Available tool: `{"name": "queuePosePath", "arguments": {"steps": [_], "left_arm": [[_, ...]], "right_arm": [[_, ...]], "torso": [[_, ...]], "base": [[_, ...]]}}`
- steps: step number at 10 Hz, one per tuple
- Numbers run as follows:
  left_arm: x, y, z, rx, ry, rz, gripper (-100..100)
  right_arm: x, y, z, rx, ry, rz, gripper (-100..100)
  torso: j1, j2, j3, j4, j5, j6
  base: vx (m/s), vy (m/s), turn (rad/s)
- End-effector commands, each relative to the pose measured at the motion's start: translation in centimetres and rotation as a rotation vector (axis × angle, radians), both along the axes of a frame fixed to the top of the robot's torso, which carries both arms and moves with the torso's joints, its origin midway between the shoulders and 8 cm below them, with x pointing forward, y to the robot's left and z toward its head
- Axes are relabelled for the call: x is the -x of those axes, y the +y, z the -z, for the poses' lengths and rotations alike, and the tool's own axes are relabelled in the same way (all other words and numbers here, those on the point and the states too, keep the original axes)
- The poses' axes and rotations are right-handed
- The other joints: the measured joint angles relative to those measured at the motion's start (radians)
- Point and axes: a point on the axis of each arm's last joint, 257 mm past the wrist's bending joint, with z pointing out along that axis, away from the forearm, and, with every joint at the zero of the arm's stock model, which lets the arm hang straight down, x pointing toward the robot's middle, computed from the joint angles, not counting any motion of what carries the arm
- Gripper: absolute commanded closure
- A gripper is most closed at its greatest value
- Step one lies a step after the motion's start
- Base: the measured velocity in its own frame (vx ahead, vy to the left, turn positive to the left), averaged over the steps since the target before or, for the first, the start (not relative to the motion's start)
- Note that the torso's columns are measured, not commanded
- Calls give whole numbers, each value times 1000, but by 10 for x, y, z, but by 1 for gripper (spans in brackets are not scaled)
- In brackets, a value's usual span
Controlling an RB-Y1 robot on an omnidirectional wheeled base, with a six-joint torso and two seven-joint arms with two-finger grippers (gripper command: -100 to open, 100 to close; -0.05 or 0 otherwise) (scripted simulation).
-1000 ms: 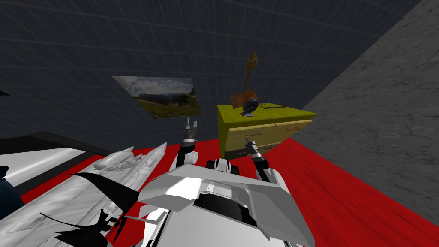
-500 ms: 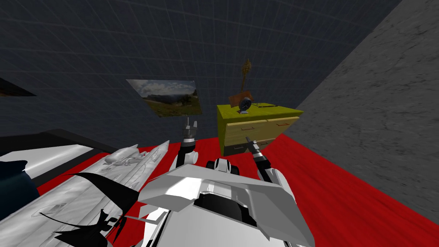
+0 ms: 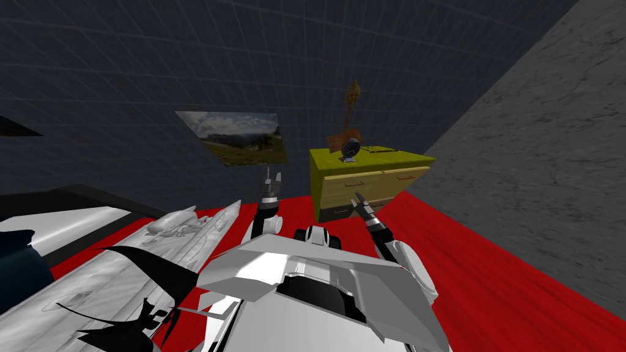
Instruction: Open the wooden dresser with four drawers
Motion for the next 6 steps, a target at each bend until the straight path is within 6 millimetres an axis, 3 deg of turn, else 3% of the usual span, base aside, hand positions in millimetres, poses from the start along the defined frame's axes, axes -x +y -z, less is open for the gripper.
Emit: {"name": "queuePosePath", "arguments": {"steps": [1,6], "left_arm": [[0,0,0,0,0,0,0],[0,0,0,0,0,0,0]], "right_arm": [[2,-9,0,80,-4,-9,-100],[3,-15,-6,177,-42,42,-100]], "torso": [[0,0,0,0,0,0],[1,-2,-1,-1,0,0]], "base": [[55,23,-4],[133,68,-9]]}}
